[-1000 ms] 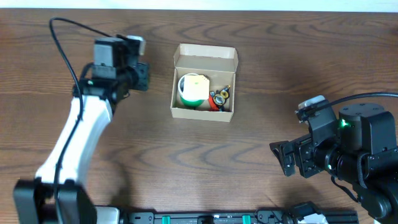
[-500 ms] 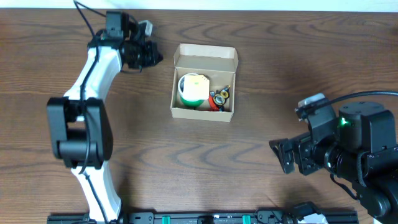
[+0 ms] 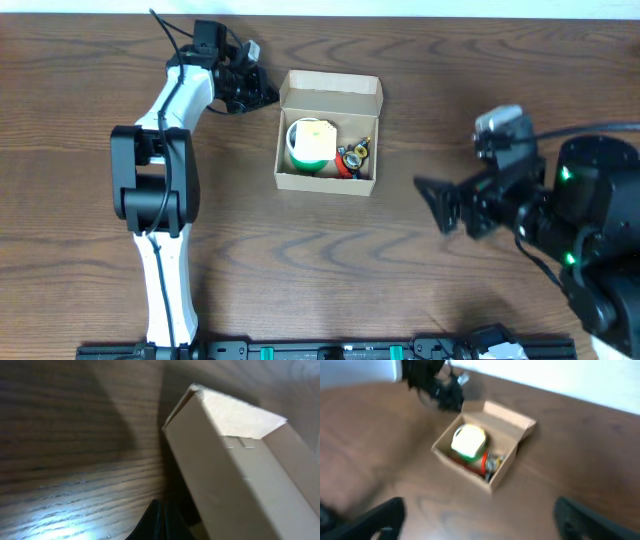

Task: Pack container
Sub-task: 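Bring the right gripper to the lid's right side, then swing the lid closed over the box with both grippers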

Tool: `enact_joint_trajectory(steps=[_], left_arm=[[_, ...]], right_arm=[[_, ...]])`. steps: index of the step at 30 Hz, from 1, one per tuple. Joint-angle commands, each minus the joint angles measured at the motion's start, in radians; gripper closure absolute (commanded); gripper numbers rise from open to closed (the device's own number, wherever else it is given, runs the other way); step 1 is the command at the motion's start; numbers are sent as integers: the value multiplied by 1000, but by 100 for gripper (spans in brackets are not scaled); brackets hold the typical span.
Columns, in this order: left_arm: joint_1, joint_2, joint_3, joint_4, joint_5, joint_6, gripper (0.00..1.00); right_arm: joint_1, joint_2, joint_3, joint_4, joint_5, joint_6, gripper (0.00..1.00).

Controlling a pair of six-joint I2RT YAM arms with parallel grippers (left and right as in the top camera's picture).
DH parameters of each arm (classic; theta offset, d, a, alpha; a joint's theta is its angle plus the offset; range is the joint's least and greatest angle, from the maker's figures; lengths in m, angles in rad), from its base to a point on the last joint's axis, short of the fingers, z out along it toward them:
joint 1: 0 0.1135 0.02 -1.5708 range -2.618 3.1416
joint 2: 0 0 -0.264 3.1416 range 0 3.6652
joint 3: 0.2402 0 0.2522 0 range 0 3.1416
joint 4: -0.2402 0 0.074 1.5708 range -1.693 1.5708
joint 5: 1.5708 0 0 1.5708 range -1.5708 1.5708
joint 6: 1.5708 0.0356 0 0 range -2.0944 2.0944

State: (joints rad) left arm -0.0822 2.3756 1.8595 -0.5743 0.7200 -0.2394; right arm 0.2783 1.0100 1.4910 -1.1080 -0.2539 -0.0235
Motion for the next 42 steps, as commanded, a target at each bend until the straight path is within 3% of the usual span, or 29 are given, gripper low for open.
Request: enact_joint_trajectory(steps=[1,2,3,8,19,31,39,42], left_arm=[[0,26,20,4,15,-17,95],[0,32,20,6,15,-20,95],[0,33,20,8,15,-19,95],[0,35,20,39,25,-20,95],[-9,36,20,54,40,-28,95],[-17,36,20,54,64,-27,94],[-14,36,20,67,103,-14,94],[-1,36,20,109,194,-16,95]], right_arm=[[-6,105,-93,92,116,101,64],[-12,153,-129,149,138,150,89],[-19,192,-152,190,146,185,99],[-103,463,-204,362,132,373,99],[-183,965,-204,792,-304,527,99],[-162,1125,-203,1101,-338,708,99],[-163,1143,-203,1208,-413,727,99],[-171,1143,-203,1255,-464,725,99]])
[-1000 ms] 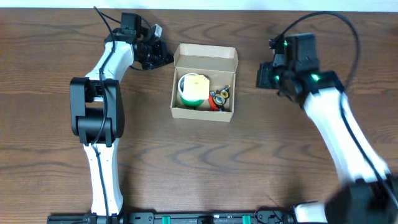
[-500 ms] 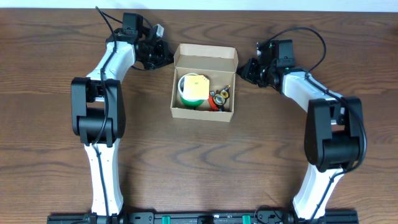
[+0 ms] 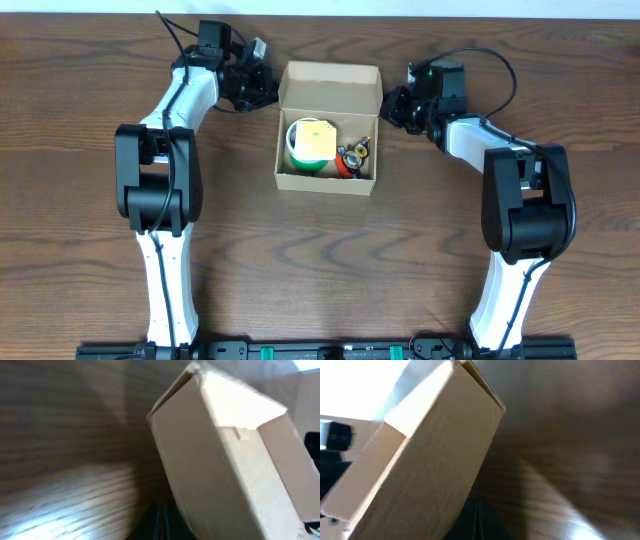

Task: Pack container
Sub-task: 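Swing the lid closed over the box with both grippers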

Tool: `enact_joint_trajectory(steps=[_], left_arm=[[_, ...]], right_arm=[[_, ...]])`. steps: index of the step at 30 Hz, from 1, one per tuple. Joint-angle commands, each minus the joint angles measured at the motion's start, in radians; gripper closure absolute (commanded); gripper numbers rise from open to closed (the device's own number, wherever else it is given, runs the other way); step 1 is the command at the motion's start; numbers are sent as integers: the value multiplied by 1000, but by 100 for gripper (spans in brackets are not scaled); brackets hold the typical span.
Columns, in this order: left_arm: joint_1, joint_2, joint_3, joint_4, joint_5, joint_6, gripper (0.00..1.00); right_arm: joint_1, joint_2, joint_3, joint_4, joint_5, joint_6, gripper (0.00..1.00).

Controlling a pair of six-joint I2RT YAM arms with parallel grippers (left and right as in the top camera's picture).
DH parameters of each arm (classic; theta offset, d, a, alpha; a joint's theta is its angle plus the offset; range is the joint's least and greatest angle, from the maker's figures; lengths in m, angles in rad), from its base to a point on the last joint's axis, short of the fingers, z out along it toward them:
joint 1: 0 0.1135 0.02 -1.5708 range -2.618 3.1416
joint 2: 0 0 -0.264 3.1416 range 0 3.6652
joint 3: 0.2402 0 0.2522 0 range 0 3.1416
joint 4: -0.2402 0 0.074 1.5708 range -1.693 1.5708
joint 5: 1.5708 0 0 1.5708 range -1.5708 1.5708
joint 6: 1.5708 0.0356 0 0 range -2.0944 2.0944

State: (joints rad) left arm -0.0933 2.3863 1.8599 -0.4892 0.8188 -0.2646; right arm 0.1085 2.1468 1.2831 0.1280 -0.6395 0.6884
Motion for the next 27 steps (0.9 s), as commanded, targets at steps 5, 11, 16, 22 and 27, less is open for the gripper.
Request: enact_joint_trajectory(steps=[5,11,16,22,27], left_arm=[[35,24,22,126,228,-6,95],[59,17,25,165,301,-5,94],[72,-14,26,192,335,-4,94],[73,-85,26,201,335,58,94],[73,-151,26,147,333,131,94]], right_arm=[[-14,6,5,111,-182,-14,99],[-25,6,5,200,-303,-43,98],[-43,6,5,325,-420,-42,99],[-52,6,13,404,-523,-19,98],[-51,-3,20,403,-603,-20,98]])
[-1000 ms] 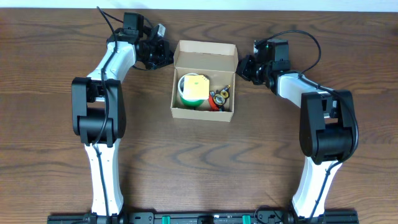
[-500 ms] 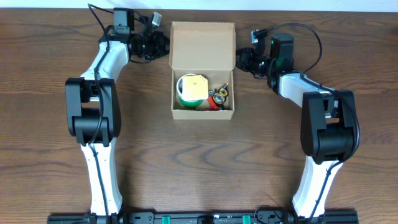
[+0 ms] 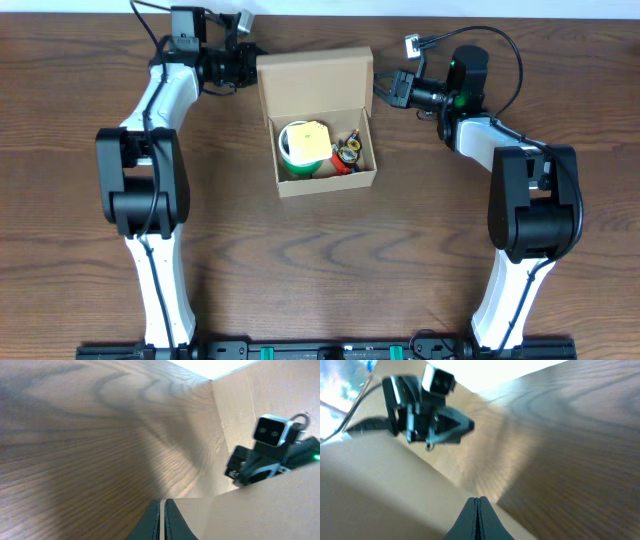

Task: Pack container
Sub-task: 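Swing the lid closed over the box with both grippers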

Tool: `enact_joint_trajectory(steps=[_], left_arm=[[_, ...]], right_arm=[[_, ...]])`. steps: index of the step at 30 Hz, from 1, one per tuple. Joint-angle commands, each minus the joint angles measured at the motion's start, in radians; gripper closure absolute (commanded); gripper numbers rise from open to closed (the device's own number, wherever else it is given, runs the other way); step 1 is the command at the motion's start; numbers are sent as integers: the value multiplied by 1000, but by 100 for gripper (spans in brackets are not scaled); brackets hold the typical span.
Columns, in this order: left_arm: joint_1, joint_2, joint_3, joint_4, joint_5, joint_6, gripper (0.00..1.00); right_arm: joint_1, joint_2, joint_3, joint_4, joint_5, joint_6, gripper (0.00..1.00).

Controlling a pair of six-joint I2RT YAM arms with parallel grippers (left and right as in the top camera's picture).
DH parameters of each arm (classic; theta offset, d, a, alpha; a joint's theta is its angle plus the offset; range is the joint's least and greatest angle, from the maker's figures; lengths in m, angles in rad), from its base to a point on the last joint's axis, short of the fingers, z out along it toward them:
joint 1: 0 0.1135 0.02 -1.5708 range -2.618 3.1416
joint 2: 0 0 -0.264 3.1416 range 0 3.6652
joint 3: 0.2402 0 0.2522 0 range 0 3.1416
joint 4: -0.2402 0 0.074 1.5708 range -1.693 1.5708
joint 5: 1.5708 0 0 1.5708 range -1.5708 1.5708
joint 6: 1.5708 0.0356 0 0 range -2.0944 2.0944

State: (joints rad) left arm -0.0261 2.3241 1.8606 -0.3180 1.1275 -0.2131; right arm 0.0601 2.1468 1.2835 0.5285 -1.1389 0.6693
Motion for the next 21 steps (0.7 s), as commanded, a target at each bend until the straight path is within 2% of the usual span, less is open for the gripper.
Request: enact_joint_trajectory(steps=[1,4,8,13,16,21], left_arm=[[6,-102,25,-48,25,100,95],[6,-142,25,-151,13,194,95],[4,-199,25,-362,-81,350,94],[-1,-279,25,-576,-194,493,94],[-14,-336,25,-693,-261,569,94],[-54,-406,25,-846,-341,647,94]], right_arm=[[-2,-6,20,2,-109,0,98],[-1,-25,20,2,-120,0,99],[0,-72,19,-28,-122,-1,98],[15,-156,19,-148,-118,-60,98],[42,-235,19,-338,-57,-185,98],[90,-372,19,-749,196,-414,98]])
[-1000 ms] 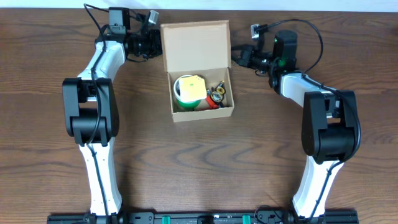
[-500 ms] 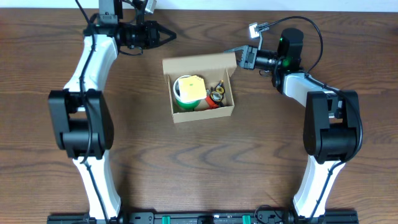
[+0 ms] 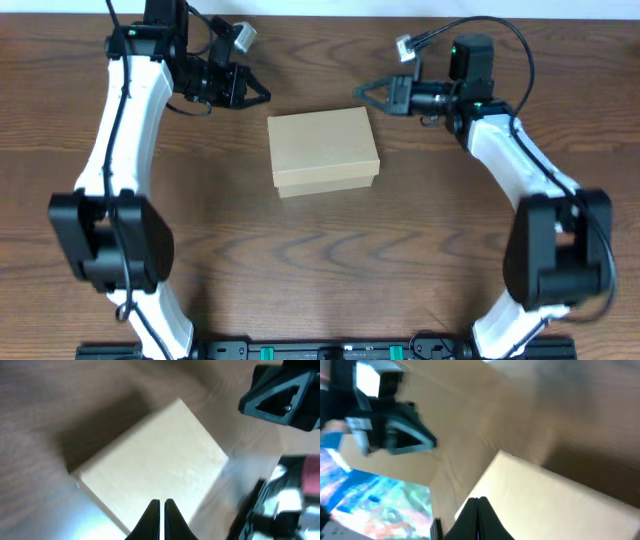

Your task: Pack container

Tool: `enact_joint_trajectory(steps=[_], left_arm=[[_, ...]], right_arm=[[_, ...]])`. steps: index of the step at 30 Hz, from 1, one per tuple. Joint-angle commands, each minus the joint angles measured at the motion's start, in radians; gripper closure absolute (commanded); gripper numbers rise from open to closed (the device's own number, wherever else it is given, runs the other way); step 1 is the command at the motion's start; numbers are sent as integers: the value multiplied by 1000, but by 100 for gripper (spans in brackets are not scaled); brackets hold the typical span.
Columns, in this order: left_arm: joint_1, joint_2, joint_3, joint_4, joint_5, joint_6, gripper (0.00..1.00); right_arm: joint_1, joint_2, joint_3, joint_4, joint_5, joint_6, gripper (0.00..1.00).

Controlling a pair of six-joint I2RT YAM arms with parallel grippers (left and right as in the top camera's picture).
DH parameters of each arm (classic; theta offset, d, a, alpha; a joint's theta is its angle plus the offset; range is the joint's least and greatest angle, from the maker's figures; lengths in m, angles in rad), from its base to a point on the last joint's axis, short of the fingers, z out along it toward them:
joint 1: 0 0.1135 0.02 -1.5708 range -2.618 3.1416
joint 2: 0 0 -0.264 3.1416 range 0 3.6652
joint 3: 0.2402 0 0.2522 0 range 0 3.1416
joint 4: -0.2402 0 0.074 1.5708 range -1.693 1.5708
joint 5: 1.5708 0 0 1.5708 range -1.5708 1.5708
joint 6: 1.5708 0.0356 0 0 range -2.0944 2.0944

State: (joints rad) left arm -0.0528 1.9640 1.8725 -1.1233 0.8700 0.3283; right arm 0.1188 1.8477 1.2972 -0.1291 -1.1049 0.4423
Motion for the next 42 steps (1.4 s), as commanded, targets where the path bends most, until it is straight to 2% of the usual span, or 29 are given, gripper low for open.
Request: enact_joint_trajectory(steps=[1,6,10,21,33,38,42], left_arm=[[-40,-51,13,-64,-109,112,94],[-104,-52,-24,-128,-179,114,94],[-149,-52,-112,-98,-181,113,94],[-171,-52,-376,66,-190,90,94],[-170,-61,-428,99,-201,37,94],[-163,-155,-407,69,-209,26,94],[-166,-325,-405,69,-309,-5,94]], right_arm=[[43,-97,6,-169,207,-230,99],[85,-131,5,-406,314,-352,99],[106,-127,-16,-507,425,-393,99],[125,-127,-134,-498,533,-399,99],[123,-137,-142,-491,521,-399,99],[122,-243,-90,-520,491,-398,99],[123,-412,-29,-577,562,-391,99]])
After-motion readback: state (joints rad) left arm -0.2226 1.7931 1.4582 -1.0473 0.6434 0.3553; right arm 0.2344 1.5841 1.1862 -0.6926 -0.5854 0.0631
